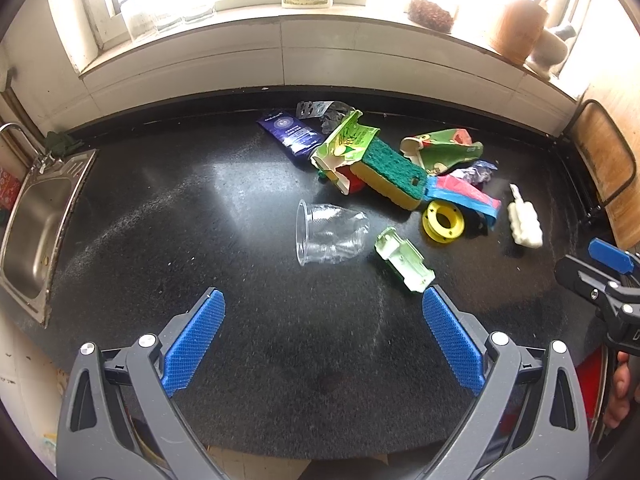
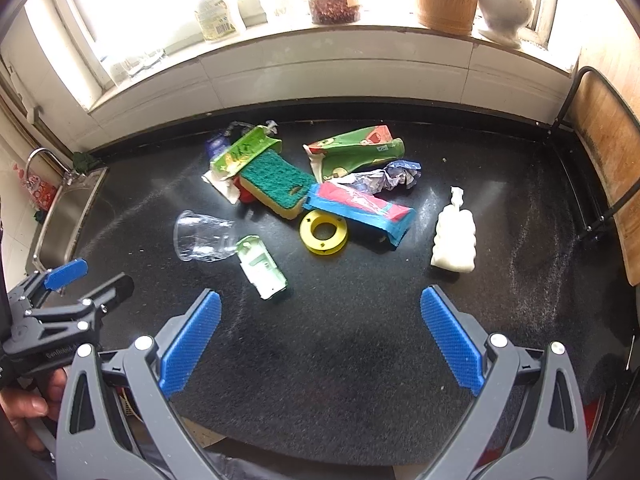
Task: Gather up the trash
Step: 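Grasp the clear plastic cup with the left tool while the right tool grasps the yellow ring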
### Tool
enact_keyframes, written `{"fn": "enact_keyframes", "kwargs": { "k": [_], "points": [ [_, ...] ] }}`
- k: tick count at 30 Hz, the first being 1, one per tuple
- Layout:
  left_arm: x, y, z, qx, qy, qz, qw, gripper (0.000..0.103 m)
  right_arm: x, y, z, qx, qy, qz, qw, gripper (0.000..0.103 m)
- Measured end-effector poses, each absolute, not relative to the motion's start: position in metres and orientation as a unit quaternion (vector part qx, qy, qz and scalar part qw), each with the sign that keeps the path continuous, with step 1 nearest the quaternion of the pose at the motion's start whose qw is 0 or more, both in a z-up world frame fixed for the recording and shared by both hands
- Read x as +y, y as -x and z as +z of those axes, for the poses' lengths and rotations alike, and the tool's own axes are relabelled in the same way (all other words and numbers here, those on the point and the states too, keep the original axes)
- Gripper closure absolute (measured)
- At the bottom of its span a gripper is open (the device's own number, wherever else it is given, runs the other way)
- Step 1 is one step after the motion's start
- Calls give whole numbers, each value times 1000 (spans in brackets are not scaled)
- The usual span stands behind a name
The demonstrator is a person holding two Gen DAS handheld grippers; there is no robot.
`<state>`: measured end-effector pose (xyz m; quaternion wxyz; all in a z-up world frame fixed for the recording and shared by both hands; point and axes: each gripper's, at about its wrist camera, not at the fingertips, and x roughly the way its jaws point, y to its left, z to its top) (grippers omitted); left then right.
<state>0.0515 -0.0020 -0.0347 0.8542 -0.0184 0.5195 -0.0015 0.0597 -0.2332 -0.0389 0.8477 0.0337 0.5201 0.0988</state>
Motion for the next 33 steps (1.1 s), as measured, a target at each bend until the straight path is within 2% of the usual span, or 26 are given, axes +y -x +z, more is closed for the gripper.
{"fn": "enact_keyframes", "kwargs": {
  "k": [9,16,27,29,30,31,32,33],
  "points": [
    [-9,-113,-78,523,21,-8,852,7,-233,-103,-95,543,-26,113,832,6],
    [-25,-150,-120,536,-24,14,844,7,-225,-141,-142,574,-22,123,809,6],
    [-15,-182,-169,574,-13,33,818,7,-199,-180,-196,594,43,123,794,6],
    [-13,-183,-175,577,-12,32,816,9,-198,-183,-200,593,45,119,795,11],
    [-10,-183,-174,572,-2,26,820,16,-196,-183,-199,586,58,115,800,23],
    [-8,-183,-173,568,5,23,823,27,-195,-183,-197,580,65,116,804,41],
    [-8,-181,-173,564,3,25,825,27,-194,-182,-193,571,66,124,809,48],
    [-6,-180,-173,564,1,24,825,27,-194,-182,-192,570,68,124,809,48]
  ]
}}
